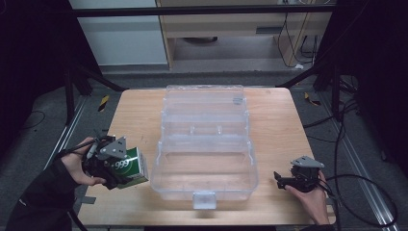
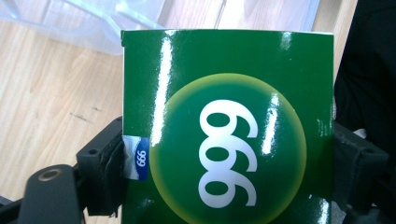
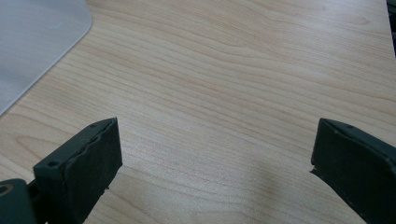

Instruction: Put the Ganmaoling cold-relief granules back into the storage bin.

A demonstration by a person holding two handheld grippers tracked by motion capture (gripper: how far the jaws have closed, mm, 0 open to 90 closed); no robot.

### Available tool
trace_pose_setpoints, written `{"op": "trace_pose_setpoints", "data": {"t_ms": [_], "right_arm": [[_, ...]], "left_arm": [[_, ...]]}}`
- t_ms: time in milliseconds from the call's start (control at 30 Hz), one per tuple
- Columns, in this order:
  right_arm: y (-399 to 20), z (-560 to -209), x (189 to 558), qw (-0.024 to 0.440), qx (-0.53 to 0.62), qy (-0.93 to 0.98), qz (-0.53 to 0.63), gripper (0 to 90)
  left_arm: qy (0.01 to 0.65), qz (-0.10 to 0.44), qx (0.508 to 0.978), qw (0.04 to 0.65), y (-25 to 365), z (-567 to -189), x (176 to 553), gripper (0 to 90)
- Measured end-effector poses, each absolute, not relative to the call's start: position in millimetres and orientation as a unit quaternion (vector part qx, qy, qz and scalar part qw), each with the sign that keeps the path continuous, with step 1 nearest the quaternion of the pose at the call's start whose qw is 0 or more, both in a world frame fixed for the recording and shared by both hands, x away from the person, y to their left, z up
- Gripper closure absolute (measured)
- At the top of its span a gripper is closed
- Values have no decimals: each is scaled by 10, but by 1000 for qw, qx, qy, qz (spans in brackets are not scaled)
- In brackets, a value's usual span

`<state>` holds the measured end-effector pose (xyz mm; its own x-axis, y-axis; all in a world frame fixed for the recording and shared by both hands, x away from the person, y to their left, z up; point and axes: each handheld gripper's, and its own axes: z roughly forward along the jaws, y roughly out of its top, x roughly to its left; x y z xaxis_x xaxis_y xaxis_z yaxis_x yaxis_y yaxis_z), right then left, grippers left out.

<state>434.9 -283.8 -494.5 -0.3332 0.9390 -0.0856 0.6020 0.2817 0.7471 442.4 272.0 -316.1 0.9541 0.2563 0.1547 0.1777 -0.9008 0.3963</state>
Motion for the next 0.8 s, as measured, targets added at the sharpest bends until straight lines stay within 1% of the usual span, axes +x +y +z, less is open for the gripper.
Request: {"op": "trace_pose_setpoints", "data": {"t_ms": [367,800], "right_arm": [[-2842,-4951,4350,268,511,755,311,22],[-2852,-4953,4349,268,512,754,311,22]], "left_arm": [[93,108,968,205,2517,-3054,4452,151],[65,108,969,212,2232,-3026,4516,151]]}}
